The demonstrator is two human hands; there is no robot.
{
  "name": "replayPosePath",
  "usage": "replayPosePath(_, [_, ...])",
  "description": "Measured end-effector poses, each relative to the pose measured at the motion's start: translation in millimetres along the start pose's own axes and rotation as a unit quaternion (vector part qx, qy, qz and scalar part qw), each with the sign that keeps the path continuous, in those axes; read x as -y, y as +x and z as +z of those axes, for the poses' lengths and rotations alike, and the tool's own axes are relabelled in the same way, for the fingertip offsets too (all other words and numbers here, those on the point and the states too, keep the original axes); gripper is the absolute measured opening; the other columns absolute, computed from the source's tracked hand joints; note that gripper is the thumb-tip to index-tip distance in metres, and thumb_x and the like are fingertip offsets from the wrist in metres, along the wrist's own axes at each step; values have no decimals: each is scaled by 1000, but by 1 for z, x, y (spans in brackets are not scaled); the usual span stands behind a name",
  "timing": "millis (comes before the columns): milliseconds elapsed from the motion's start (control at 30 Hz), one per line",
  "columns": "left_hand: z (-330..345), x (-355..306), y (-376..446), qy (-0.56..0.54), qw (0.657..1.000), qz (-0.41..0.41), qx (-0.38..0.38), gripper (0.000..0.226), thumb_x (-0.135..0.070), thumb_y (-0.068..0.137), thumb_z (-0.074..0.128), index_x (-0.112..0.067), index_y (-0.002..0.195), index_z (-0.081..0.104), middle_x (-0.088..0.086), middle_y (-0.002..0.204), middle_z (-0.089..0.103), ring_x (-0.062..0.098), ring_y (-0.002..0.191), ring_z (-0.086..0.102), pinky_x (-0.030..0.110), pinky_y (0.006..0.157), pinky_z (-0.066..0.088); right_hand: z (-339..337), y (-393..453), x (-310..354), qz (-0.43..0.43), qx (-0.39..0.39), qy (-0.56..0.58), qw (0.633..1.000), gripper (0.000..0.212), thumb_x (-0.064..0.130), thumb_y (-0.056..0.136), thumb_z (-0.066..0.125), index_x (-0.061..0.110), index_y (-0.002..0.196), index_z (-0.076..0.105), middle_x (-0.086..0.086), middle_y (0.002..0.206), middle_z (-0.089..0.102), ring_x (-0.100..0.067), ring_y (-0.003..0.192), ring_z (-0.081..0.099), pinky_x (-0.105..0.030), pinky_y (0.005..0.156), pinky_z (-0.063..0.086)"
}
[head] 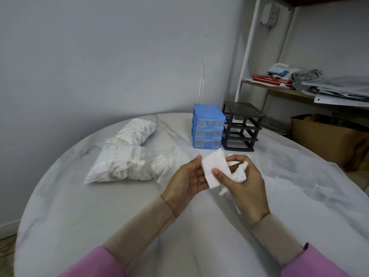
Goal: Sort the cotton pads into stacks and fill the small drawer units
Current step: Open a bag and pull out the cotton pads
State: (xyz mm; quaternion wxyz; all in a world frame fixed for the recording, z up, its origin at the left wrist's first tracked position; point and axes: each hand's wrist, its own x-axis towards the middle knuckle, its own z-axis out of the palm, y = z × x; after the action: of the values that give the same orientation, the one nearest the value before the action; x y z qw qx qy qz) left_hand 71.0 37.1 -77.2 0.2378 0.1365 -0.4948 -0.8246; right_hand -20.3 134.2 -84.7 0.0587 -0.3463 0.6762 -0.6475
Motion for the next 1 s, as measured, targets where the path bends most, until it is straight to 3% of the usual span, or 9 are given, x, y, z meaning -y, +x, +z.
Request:
replayPosePath(133, [1, -1, 0, -11, 1000, -17, 14, 51, -42, 87, 39, -4, 114, 59, 15, 109, 68, 21, 94, 67, 26, 79, 56, -1, -1, 3, -49, -19, -23, 998, 28, 17, 71, 79, 24, 88, 58, 6, 79, 62, -2, 72, 58, -18, 67, 47])
replayPosePath(333, [1, -2, -2, 2, 1000, -1, 3, 27, -24, 96, 41, -11, 87, 62, 6, 82, 73, 14, 73, 70, 25, 70, 57, -2, -1, 3, -163, -3, -98, 982, 26, 20, 70, 78, 27, 83, 56, 13, 86, 62, -3, 84, 56, -13, 72, 43])
replayPosePath(400, [0, -2, -2, 18, 1000, 0, 4, 23, -19, 94, 45, -9, 90, 65, 7, 87, 73, 13, 75, 70, 24, 71, 57, -2, 0, 1, -183, 14, -104, 977, 25, 17, 70, 78, 24, 84, 58, 11, 85, 61, -4, 83, 57, -10, 71, 43])
replayPosePath(567, [-3, -1, -1, 72, 997, 6, -3, 12, -19, 79, 62, -8, 85, 64, 10, 85, 67, 17, 74, 63, 24, 72, 53, -1, 3, -2, -260, 37, -165, 951, 18, 3, 65, 64, 18, 73, 56, 5, 74, 55, -2, 71, 51, -5, 63, 36])
replayPosePath(667, [-5, -2, -1, 104, 994, 13, 14, 22, -22, 66, 73, -11, 85, 66, 7, 83, 67, 17, 77, 63, 25, 72, 52, 0, 6, -5, -286, 45, -184, 939, 34, -4, 64, 59, 27, 70, 47, 19, 68, 45, 7, 67, 48, -3, 60, 35])
replayPosePath(767, [-8, 0, 0, 116, 993, 34, -2, 15, -14, 75, 64, -12, 89, 68, 1, 80, 69, 12, 76, 64, 20, 67, 53, -1, 8, -6, -291, 58, -199, 934, 30, -6, 64, 61, 22, 71, 52, 21, 66, 46, 6, 65, 49, -4, 59, 36])
replayPosePath(900, [-12, 0, 3, 85, 994, 46, -57, 21, -2, 90, 49, -8, 90, 69, 1, 81, 71, 11, 74, 65, 18, 63, 53, -3, 1, 2, -222, 133, -148, 955, 12, 6, 75, 72, 12, 80, 63, -1, 70, 62, -11, 71, 56, -11, 60, 41])
replayPosePath(1000, [-12, -2, 3, 90, 993, 52, -57, 19, -7, 92, 50, -6, 97, 68, 2, 83, 71, 8, 73, 66, 17, 63, 53, -7, 3, 5, -141, 137, -71, 978, 9, 18, 78, 73, 17, 81, 64, 7, 74, 66, -3, 72, 59, -9, 64, 43])
